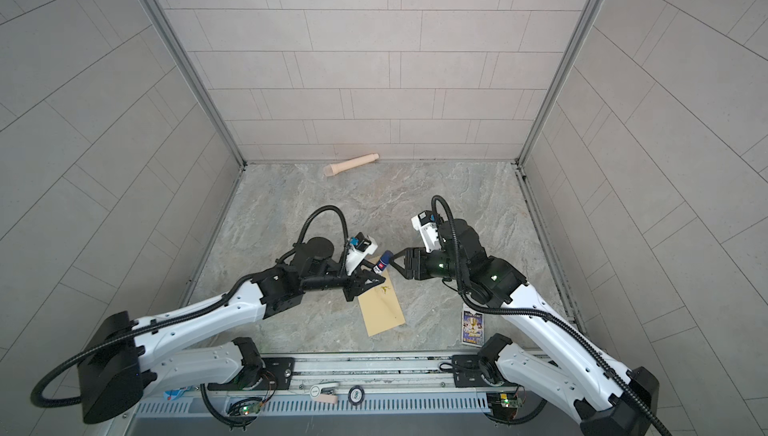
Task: Place the letter into the envelope and seal it
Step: 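Set the capped glue stick down with the left gripper while the right withdraws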
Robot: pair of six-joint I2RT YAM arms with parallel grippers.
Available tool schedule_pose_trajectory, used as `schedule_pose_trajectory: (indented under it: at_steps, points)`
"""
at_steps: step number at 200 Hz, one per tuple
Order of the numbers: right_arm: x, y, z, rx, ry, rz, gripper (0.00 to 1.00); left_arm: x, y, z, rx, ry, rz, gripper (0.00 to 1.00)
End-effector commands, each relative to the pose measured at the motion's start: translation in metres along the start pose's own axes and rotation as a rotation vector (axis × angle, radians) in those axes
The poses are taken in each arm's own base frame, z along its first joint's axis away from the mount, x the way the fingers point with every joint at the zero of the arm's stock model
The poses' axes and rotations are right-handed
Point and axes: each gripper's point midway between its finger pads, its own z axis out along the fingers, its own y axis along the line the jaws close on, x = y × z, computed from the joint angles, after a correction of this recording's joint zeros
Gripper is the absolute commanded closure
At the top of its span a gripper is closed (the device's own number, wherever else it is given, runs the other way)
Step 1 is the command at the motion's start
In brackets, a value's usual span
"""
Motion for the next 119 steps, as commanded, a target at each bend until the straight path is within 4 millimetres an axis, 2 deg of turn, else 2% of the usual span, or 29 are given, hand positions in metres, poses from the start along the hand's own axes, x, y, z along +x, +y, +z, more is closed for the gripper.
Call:
schedule_pose_trajectory:
  at_steps: [1,11,24,39,50,64,73,96,119]
  points:
    - [0.026,-0.035,-0.001,0.128,0.058,-0.002,0.31,0.049,0.052,-0.026,-0.300,0.043,-0.240,1.00]
    - [0.027,-0.059,0.003,0.222,0.021,0.011,0.31,0.070,0.069,-0.036,-0.410,0.075,-0.348,1.00]
    - [0.025,-0.086,0.005,0.334,-0.031,-0.016,0.31,0.097,0.079,-0.043,-0.502,0.156,-0.462,1.00]
    - [0.013,-0.119,-0.011,0.542,-0.107,-0.028,0.29,0.129,0.091,-0.050,-0.625,0.256,-0.583,1.00]
    - [0.000,-0.130,-0.023,0.646,-0.162,-0.052,0.29,0.148,0.095,-0.051,-0.683,0.334,-0.630,1.00]
    - [-0.014,-0.136,-0.039,0.733,-0.223,-0.078,0.27,0.161,0.097,-0.053,-0.742,0.418,-0.665,1.00]
    - [-0.021,-0.143,-0.051,0.809,-0.266,-0.087,0.27,0.170,0.100,-0.062,-0.810,0.486,-0.681,1.00]
    - [-0.025,-0.160,-0.070,0.922,-0.339,-0.088,0.26,0.188,0.104,-0.066,-0.886,0.564,-0.720,1.00]
    - [-0.028,-0.164,-0.077,0.936,-0.386,-0.117,0.26,0.197,0.108,-0.071,-0.935,0.577,-0.735,1.00]
